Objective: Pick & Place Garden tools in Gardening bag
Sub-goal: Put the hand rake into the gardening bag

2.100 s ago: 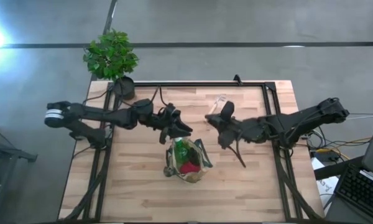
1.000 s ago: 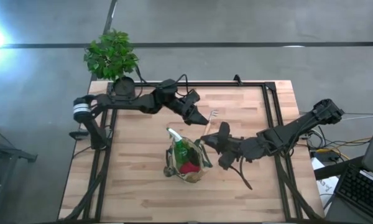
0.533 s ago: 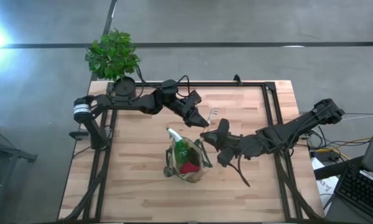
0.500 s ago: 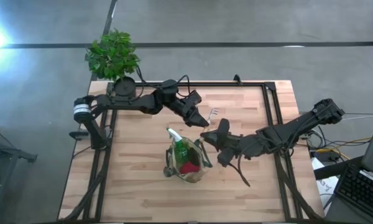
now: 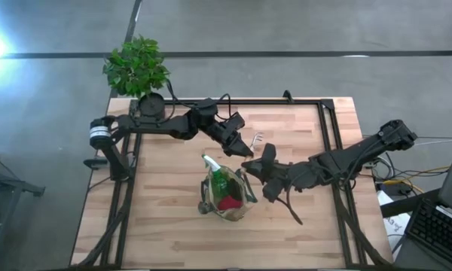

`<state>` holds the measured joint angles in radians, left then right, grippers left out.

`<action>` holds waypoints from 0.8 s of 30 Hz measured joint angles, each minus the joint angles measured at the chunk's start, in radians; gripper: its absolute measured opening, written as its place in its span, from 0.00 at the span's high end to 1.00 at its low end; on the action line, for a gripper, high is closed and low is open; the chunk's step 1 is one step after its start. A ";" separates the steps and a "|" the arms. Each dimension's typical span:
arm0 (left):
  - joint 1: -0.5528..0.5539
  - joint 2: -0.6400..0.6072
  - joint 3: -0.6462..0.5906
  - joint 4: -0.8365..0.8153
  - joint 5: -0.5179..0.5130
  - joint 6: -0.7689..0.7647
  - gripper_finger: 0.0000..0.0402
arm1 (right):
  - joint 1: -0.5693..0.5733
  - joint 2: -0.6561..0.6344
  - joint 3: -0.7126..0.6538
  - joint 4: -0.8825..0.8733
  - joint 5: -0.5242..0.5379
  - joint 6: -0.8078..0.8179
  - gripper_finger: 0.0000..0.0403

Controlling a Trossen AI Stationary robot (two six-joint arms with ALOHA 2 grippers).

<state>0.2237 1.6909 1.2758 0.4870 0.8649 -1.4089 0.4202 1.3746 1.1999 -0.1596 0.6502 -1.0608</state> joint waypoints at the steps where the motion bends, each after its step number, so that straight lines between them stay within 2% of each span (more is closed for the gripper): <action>1: 0.000 0.000 0.000 -0.003 -0.003 0.001 0.69 | -0.001 0.000 0.000 -0.001 -0.006 0.002 0.88; 8: 0.000 0.006 0.000 -0.011 -0.007 -0.011 0.79 | -0.003 0.003 0.000 -0.012 -0.044 -0.011 0.88; 16: -0.002 0.006 0.005 -0.012 -0.015 0.005 0.79 | -0.005 0.003 -0.001 -0.025 -0.034 -0.028 0.87; 24: -0.002 0.004 0.009 0.003 -0.011 0.026 0.82 | -0.001 0.002 0.001 -0.003 0.003 -0.043 0.55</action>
<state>0.2222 1.6951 1.2846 0.4900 0.8536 -1.3826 0.4194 1.3766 1.2007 -0.1628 0.6532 -1.1039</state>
